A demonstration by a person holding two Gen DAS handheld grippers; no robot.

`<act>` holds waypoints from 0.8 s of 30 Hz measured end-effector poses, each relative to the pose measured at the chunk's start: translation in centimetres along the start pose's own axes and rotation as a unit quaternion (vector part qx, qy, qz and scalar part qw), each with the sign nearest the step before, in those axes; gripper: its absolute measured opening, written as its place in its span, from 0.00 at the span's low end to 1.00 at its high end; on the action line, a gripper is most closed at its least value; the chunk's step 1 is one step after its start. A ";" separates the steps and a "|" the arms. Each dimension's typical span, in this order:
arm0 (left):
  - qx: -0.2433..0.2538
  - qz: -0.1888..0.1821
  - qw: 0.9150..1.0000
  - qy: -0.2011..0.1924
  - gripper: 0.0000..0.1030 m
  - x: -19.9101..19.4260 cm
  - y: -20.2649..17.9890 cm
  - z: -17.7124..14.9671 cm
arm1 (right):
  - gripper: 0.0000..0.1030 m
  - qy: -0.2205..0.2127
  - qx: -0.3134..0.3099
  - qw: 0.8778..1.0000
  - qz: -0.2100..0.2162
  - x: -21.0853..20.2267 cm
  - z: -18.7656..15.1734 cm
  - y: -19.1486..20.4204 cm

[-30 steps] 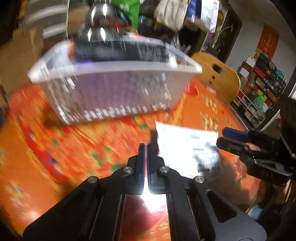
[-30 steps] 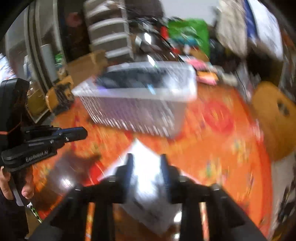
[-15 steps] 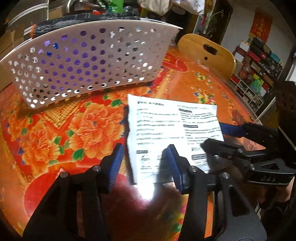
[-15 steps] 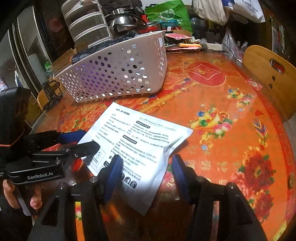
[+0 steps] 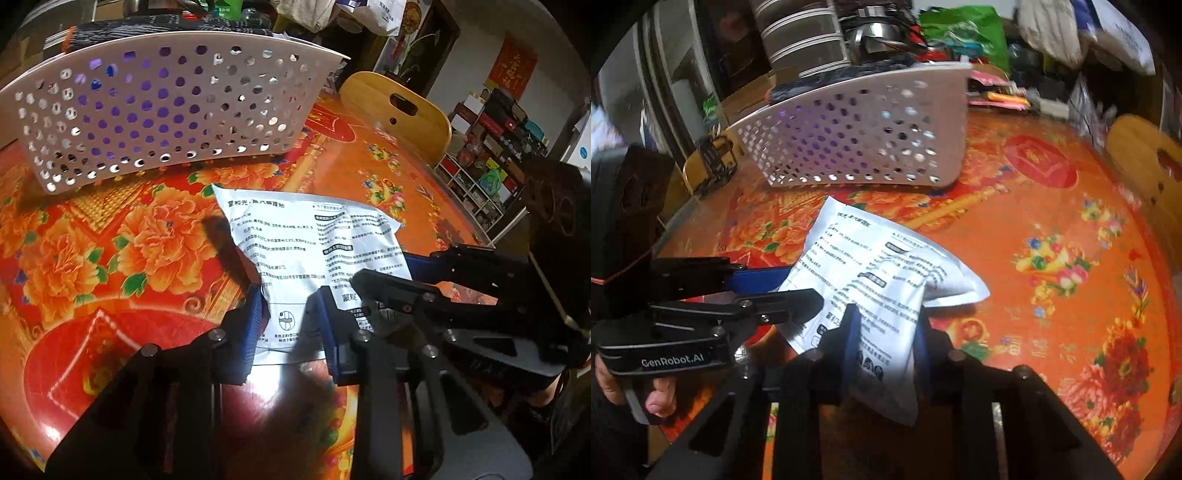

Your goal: Organize soft objects

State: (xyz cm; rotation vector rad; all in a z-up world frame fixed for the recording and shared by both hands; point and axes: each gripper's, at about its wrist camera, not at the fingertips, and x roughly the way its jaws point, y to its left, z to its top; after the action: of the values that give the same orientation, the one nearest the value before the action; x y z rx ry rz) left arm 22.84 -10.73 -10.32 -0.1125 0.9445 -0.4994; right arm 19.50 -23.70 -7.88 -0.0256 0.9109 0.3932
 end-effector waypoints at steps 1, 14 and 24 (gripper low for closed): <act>-0.002 0.000 1.000 -0.002 0.22 -0.3 0.2 -0.2 | 0.22 -0.002 -0.007 1.000 -0.004 0.0 0.0 0.5; -0.034 0.015 0.998 -0.046 0.11 -4.4 4.2 -1.4 | 0.16 -0.023 -0.044 0.999 0.010 0.0 1.4 4.4; -0.025 0.025 0.995 -0.092 0.11 -9.9 4.4 0.8 | 0.15 -0.063 -0.066 0.996 0.016 -3.3 4.6 6.6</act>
State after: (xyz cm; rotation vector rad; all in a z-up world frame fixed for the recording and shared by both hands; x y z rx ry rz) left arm 20.26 -2.38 -3.81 -0.1767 0.7778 -0.4114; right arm 18.90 -17.75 -1.54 -0.1066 0.7605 0.4796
